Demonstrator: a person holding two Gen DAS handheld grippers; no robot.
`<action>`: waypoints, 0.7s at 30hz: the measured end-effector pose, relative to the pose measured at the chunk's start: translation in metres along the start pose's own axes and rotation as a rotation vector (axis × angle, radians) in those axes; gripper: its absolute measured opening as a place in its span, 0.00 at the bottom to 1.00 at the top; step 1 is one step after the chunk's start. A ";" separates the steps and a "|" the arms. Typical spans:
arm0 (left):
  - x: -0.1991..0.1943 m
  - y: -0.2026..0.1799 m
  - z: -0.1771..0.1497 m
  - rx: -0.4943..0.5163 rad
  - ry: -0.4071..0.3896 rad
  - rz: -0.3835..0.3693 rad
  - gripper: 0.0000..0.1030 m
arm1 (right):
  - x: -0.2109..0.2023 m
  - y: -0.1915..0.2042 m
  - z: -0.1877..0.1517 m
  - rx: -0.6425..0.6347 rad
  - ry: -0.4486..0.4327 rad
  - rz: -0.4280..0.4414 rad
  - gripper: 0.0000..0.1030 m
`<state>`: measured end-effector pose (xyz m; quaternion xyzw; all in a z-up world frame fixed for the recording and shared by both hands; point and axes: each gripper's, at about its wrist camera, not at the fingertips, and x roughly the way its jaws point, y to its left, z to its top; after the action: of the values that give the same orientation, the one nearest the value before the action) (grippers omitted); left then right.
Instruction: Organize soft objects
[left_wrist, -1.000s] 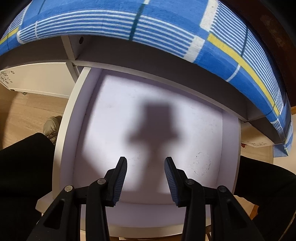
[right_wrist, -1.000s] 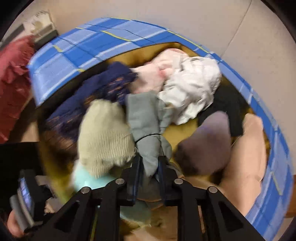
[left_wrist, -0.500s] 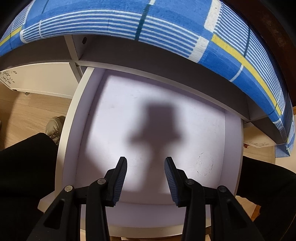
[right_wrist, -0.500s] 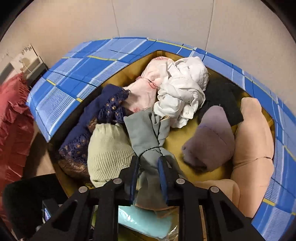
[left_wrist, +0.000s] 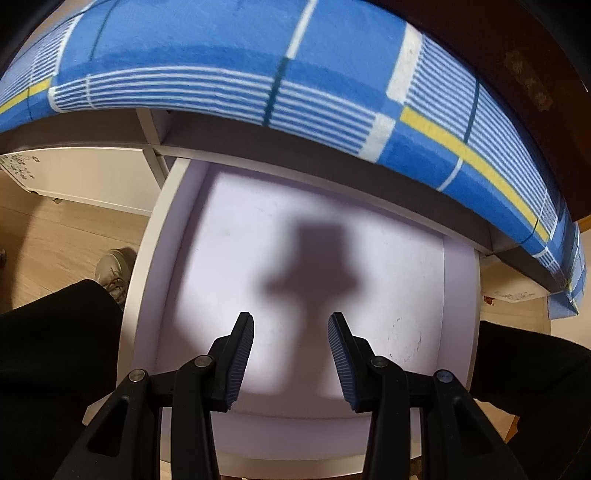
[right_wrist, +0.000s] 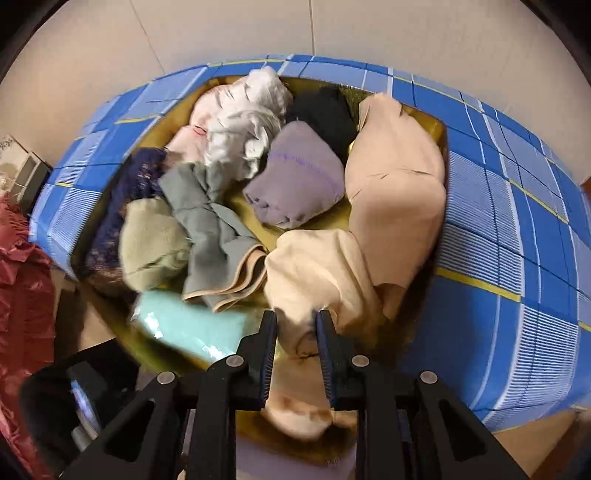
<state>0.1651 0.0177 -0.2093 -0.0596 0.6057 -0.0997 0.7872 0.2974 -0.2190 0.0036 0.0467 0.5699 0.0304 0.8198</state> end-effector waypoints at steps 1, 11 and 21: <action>-0.001 0.001 0.000 -0.004 -0.002 -0.001 0.41 | 0.003 0.001 0.002 -0.002 -0.020 0.003 0.23; -0.010 -0.011 0.004 0.026 -0.046 -0.037 0.41 | -0.022 -0.007 -0.011 -0.033 -0.158 0.104 0.23; -0.048 -0.031 0.000 0.134 -0.195 0.032 0.41 | -0.010 0.009 -0.037 -0.134 -0.150 0.000 0.32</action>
<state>0.1501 -0.0017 -0.1574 -0.0066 0.5191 -0.1213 0.8460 0.2588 -0.2092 0.0013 -0.0062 0.5037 0.0646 0.8614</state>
